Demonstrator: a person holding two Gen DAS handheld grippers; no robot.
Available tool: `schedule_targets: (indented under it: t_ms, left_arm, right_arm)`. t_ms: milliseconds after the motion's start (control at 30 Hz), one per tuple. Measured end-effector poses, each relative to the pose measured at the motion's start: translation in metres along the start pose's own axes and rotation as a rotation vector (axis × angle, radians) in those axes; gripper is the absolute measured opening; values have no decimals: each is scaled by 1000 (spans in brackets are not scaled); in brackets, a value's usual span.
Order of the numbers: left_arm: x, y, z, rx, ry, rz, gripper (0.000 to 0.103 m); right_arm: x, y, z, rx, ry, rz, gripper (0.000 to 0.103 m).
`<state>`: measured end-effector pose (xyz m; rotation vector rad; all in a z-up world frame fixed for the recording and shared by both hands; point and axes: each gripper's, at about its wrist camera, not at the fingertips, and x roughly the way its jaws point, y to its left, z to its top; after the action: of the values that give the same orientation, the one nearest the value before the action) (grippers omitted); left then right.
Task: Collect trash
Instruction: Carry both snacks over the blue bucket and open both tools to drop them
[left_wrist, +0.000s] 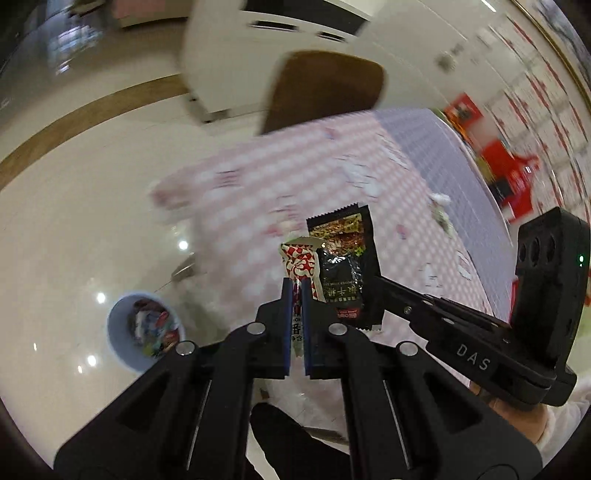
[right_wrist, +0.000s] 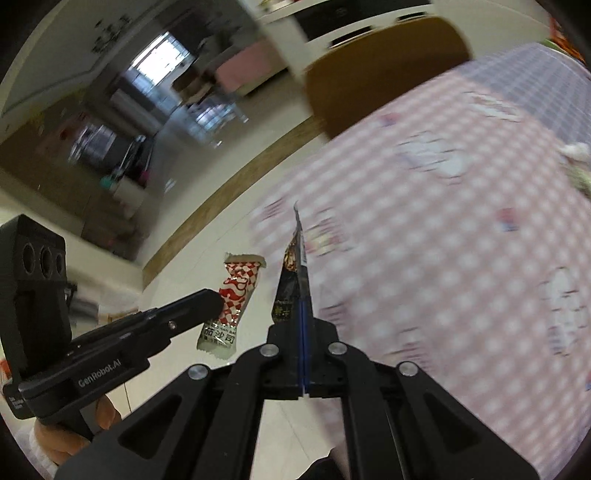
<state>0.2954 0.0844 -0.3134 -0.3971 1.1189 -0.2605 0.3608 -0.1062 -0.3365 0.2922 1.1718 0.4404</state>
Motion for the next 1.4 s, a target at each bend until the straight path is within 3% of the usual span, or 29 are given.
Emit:
schedule_targets:
  t_ms: [267,433,600,1067,1133,1200,1400]
  left_arm:
    - [-42,93,-35,-141,0,128,4]
    - [-56,129,-48,-199,7,158,5]
    - [-58,144,-49,-221,15,166,5]
    - [-47,169,-51,-248,94,184,6]
    - [-47,172,-53,-252,105,194,17]
    - [-52,175,-56,-262,96,211,56]
    - [-64,181,-57,-270,71,225,57]
  right_arm:
    - [43,76,-24,-92,88,37,1]
    - [60,107,-40,-129,124,41,1]
    - [72,128,-47,-146,141,39,1]
    - [87,140,-54,-126,162,21,1]
    - [91,139,-54,-127,165,18,1]
    - [96,142,-56,-129,169,15,1]
    - [107,153,-55,-149,184,11,1]
